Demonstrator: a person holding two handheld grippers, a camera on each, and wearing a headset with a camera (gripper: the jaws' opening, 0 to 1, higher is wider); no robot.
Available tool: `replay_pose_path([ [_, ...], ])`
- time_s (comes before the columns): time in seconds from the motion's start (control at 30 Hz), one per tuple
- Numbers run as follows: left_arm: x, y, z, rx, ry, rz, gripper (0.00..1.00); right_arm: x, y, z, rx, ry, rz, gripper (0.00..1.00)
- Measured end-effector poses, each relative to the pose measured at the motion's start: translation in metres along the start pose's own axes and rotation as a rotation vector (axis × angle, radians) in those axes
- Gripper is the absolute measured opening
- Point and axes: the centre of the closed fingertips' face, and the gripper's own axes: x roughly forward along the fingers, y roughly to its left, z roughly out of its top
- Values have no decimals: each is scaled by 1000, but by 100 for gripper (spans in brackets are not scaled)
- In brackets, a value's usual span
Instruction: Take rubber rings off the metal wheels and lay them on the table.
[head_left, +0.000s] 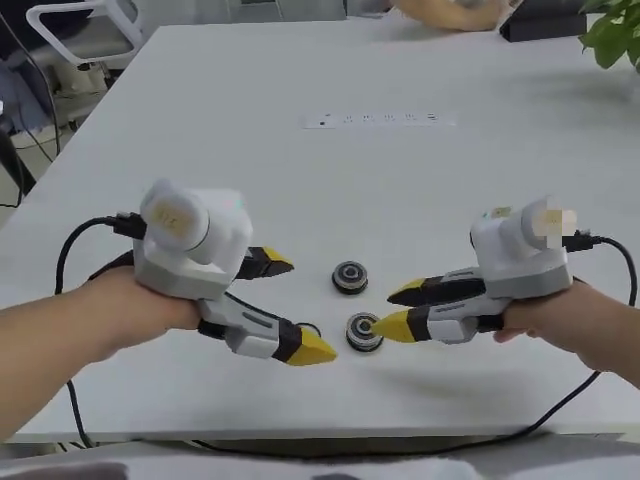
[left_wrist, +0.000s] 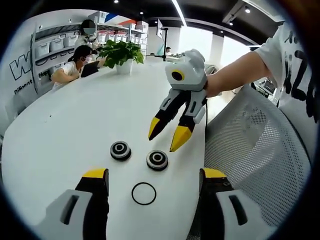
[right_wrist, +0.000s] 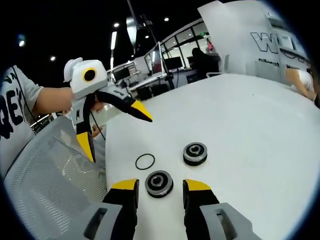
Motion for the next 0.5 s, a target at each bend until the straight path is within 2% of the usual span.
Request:
replay_pose_path([
  [0.5,21,-3,-6,15,54,-50,59,4,-2,-18,-65,55,3,28],
])
